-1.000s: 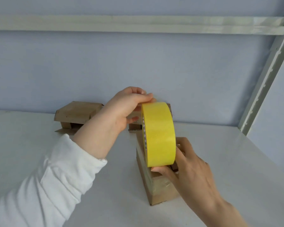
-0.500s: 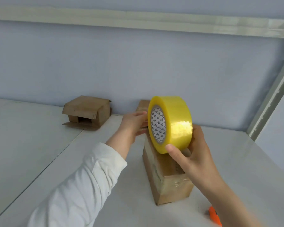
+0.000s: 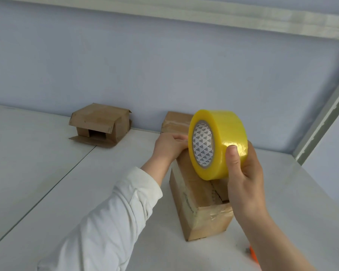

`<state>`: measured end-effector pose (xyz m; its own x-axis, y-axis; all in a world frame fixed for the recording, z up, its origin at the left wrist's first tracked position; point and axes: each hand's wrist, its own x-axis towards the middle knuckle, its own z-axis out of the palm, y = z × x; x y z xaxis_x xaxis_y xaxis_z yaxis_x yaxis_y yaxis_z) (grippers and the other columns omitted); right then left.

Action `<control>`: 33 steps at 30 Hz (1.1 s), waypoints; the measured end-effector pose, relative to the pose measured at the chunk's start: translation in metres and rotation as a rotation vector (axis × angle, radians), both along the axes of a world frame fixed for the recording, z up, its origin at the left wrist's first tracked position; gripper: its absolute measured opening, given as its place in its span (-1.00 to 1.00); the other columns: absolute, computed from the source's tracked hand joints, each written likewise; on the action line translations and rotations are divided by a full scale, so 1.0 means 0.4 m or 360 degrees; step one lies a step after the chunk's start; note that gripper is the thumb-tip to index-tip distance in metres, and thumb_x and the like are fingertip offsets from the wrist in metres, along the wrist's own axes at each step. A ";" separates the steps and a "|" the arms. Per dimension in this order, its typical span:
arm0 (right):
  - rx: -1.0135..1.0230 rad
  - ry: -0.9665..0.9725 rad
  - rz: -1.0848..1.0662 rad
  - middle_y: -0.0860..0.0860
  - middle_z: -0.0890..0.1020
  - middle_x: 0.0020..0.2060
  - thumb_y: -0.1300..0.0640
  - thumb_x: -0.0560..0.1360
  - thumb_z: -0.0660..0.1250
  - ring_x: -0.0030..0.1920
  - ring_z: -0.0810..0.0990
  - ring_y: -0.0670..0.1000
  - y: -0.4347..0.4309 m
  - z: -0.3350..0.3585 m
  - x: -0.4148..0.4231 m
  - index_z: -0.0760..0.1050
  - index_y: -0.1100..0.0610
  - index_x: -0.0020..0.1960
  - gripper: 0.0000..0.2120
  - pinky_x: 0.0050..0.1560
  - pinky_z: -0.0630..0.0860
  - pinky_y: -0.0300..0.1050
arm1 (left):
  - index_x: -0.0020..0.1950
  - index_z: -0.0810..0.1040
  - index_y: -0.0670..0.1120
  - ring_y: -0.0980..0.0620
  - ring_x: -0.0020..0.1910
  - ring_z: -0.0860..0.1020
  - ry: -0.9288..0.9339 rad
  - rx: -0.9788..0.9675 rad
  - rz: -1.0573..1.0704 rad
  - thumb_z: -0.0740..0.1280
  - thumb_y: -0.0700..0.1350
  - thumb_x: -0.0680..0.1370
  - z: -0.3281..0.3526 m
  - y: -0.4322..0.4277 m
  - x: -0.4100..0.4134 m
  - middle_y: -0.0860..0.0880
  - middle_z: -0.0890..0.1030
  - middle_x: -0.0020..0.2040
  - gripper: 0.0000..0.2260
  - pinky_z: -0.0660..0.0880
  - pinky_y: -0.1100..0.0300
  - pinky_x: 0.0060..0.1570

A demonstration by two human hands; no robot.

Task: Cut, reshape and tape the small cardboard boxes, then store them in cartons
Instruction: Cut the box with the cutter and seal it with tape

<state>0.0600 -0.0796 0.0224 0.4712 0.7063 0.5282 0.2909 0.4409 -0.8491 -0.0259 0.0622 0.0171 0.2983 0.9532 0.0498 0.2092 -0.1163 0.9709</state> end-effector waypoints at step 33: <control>-0.0172 -0.0015 0.0359 -0.37 0.61 -0.16 -0.10 0.44 0.20 -0.08 0.58 -0.34 -0.005 0.018 0.005 0.34 -0.11 0.16 -0.70 -0.13 0.46 -0.45 | -0.36 0.56 -0.07 0.11 -0.45 0.44 0.0443 0.0188 -0.0367 0.35 -0.13 0.50 -0.005 0.039 -0.004 0.07 0.52 -0.50 -0.78 0.35 0.34 -0.47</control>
<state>0.0619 -0.0816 0.0294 0.2908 0.8458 0.4473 0.2033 0.4022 -0.8927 -0.0277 0.0778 0.0151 0.5220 0.8519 0.0422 0.4186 -0.2990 0.8576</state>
